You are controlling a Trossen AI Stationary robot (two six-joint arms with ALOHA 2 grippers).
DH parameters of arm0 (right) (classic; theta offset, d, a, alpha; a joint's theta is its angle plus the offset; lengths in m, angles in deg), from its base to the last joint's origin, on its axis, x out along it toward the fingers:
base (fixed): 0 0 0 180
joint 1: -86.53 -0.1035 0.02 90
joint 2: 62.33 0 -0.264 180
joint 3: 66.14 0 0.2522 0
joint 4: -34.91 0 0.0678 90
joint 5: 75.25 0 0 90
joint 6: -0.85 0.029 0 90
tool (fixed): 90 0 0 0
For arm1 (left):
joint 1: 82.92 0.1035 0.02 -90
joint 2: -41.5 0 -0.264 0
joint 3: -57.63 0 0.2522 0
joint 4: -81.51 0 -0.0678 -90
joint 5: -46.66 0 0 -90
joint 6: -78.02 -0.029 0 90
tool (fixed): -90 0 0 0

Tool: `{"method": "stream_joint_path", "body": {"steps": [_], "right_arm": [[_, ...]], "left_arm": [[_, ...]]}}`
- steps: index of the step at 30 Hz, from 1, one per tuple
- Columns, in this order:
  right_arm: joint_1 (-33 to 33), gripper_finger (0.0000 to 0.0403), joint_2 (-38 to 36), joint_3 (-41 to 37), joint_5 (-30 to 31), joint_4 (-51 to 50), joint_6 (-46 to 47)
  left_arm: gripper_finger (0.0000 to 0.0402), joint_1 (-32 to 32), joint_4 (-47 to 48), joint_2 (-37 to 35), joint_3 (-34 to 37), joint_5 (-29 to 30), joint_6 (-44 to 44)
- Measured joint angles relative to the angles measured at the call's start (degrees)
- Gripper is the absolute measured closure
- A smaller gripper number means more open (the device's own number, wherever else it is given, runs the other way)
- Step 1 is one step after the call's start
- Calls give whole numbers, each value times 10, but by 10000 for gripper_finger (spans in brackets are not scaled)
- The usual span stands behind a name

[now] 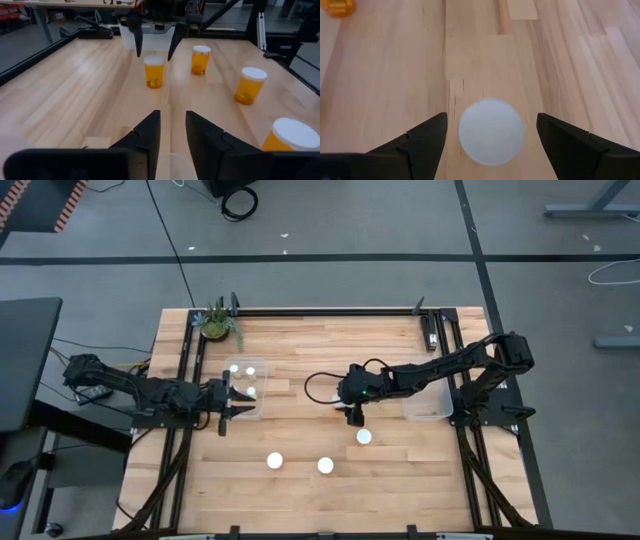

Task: Pick and place medicine bottles into bin by pill shape (circle, oval)
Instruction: Put the big orange pill bottle into the right transparent bin

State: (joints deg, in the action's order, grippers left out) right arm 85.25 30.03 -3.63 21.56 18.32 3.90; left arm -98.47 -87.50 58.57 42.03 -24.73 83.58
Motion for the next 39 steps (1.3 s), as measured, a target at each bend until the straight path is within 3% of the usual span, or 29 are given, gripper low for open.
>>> {"method": "stream_joint_path", "body": {"steps": [12, 21, 39], "right_arm": [[0, 88, 0, -32, 0, 53, 6], [0, 93, 0, -32, -7, 56, 3], [19, 166, 0, -32, -23, 34, 27]], "left_arm": [[317, 0, 31, -81, -1, -2, -33], [318, 0, 35, -92, -2, -5, -37], [312, 0, 24, -92, 0, -5, -33]]}}
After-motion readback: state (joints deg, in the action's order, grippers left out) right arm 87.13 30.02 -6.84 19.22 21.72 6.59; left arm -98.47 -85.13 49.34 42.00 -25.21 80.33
